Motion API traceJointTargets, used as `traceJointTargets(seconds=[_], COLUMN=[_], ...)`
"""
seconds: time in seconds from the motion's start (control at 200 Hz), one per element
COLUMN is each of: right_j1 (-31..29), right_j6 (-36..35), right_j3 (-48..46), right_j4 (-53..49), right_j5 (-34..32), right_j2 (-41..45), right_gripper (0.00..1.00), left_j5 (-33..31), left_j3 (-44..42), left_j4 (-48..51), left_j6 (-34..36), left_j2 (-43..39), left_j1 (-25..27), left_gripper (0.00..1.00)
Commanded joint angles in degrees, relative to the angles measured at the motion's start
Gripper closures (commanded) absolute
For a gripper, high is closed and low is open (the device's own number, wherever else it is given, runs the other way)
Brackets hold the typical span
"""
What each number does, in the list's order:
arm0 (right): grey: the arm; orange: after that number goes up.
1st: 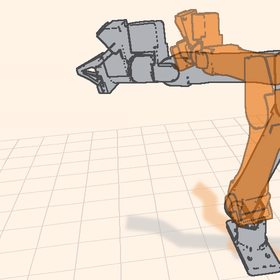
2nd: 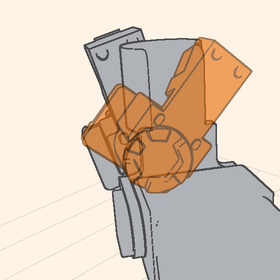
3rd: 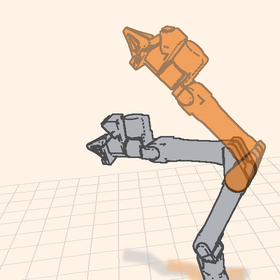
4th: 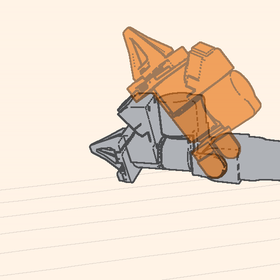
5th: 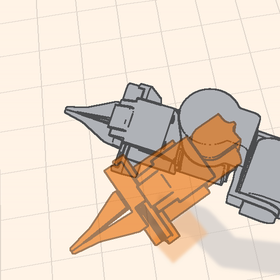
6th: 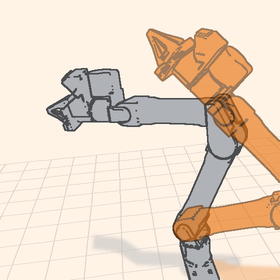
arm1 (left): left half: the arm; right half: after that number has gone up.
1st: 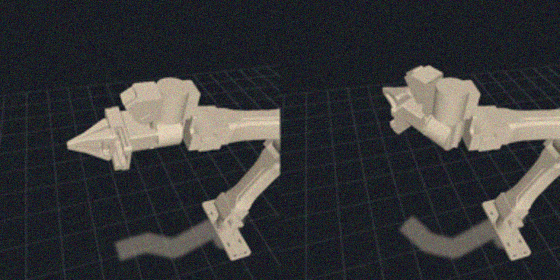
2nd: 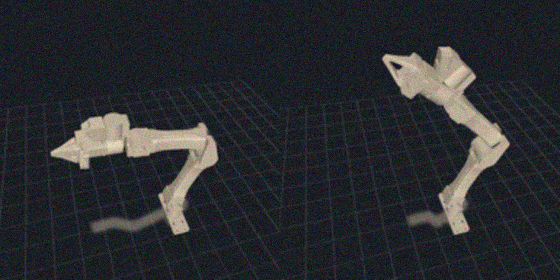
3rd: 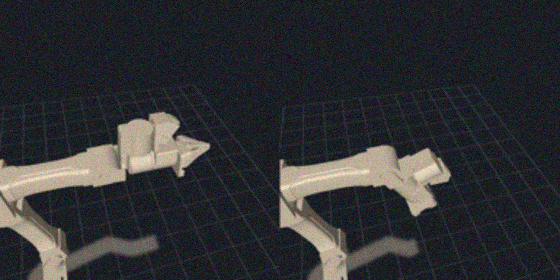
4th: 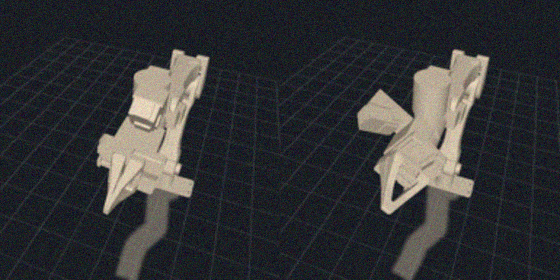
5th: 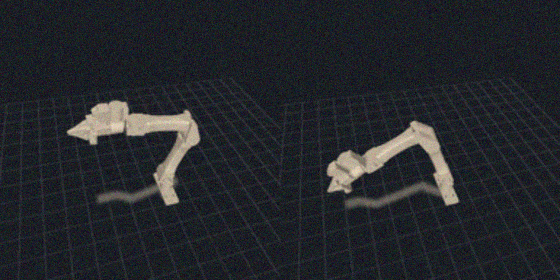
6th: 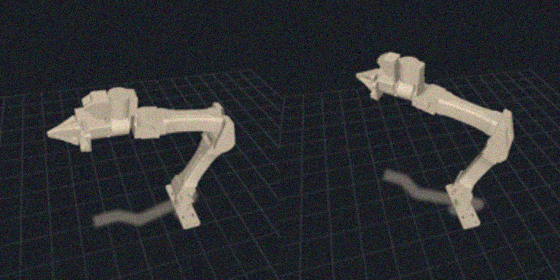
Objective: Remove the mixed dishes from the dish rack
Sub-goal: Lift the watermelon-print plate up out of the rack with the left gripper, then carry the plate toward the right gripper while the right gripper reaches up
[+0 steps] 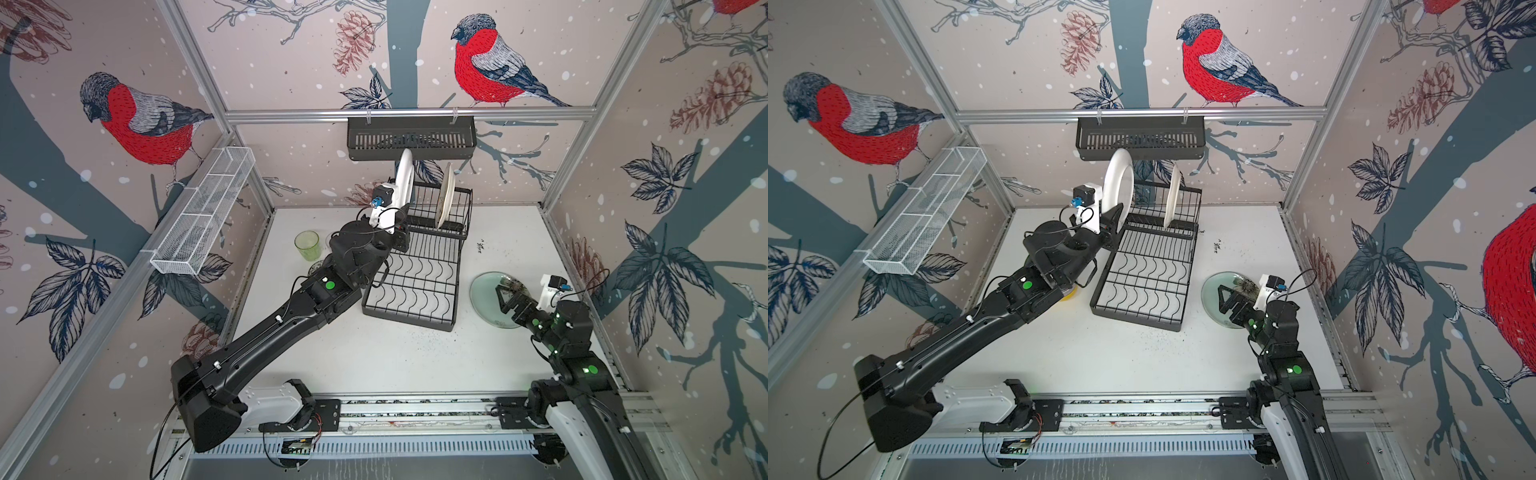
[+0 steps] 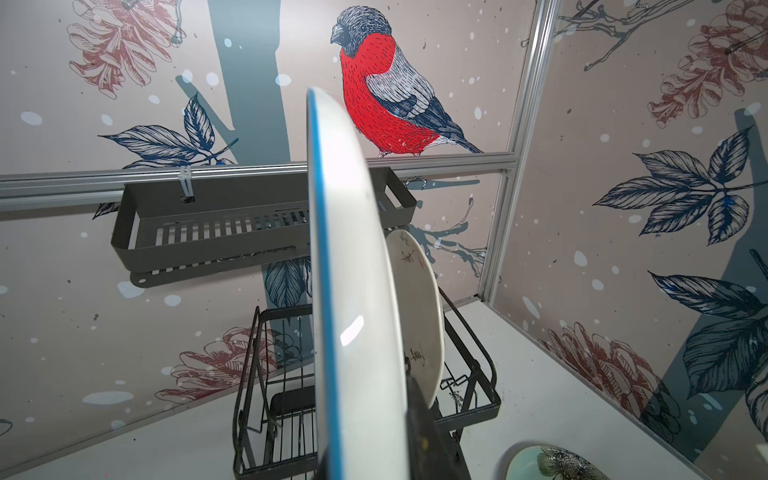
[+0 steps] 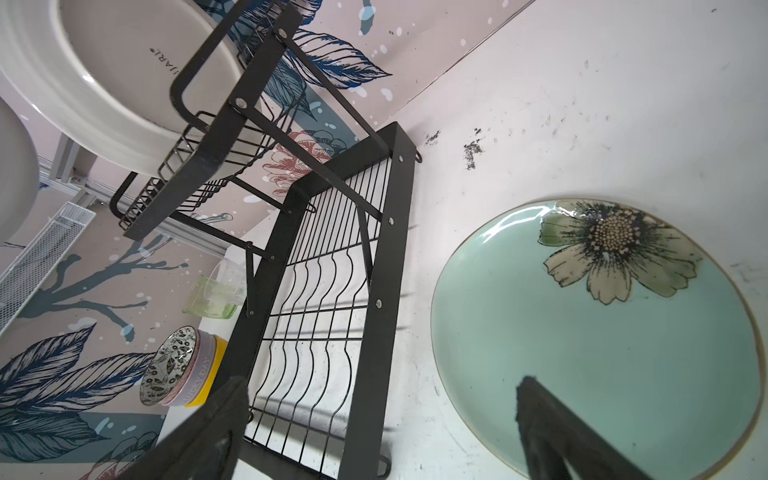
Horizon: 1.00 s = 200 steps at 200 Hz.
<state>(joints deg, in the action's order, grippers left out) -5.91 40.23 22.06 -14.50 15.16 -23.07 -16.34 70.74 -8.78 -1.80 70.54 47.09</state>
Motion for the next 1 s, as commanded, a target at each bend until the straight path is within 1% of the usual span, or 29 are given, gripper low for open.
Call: traceJointTargets(seconds=[0.0, 0.225, 0.375, 0.495, 0.695, 0.745, 0.875, 0.995], right_j1=[0.1, 0.1, 0.1, 0.1, 0.1, 0.1, 0.1, 0.3], right_j6=[-0.9, -0.5, 0.2, -0.2, 0.6, 1.0, 1.5, 2.1], right_j3=[0.8, 0.7, 0.8, 0.8, 0.9, 0.9, 1.2, 2.1], right_j4=[-0.6, -0.9, 0.2, 0.1, 0.8, 1.2, 1.2, 1.4], right_j5=[1.5, 3.7, 5.9, 5.5, 6.4, 6.8, 7.3, 8.6], right_j2=[0.6, 1.0, 0.4, 0.0, -0.7, -0.7, -0.7, -0.9], right_gripper=[0.01, 0.0, 0.0, 0.0, 0.01, 0.01, 0.01, 0.01], left_j5=[4.1, 7.0, 14.6, 17.0, 17.1, 17.0, 17.0, 16.4], left_j3=[-1.8, -6.8, -9.1, -10.9, -13.2, -13.3, -16.8, -19.9], left_j4=[-6.5, -5.9, -5.8, -6.0, -5.3, -5.6, -7.2, -9.8], left_j6=[-1.8, -3.4, -3.9, -5.3, -3.2, -3.1, -3.5, -2.3], left_j2=[-2.2, -5.6, -6.4, -6.8, -6.7, -6.7, -6.3, -6.1], left_j1=[0.3, 0.5, 1.1, 2.3, 6.1, 6.5, 7.3, 7.7], left_gripper=[1.0, 1.0, 1.0, 1.0, 1.0, 1.0, 1.0, 1.0])
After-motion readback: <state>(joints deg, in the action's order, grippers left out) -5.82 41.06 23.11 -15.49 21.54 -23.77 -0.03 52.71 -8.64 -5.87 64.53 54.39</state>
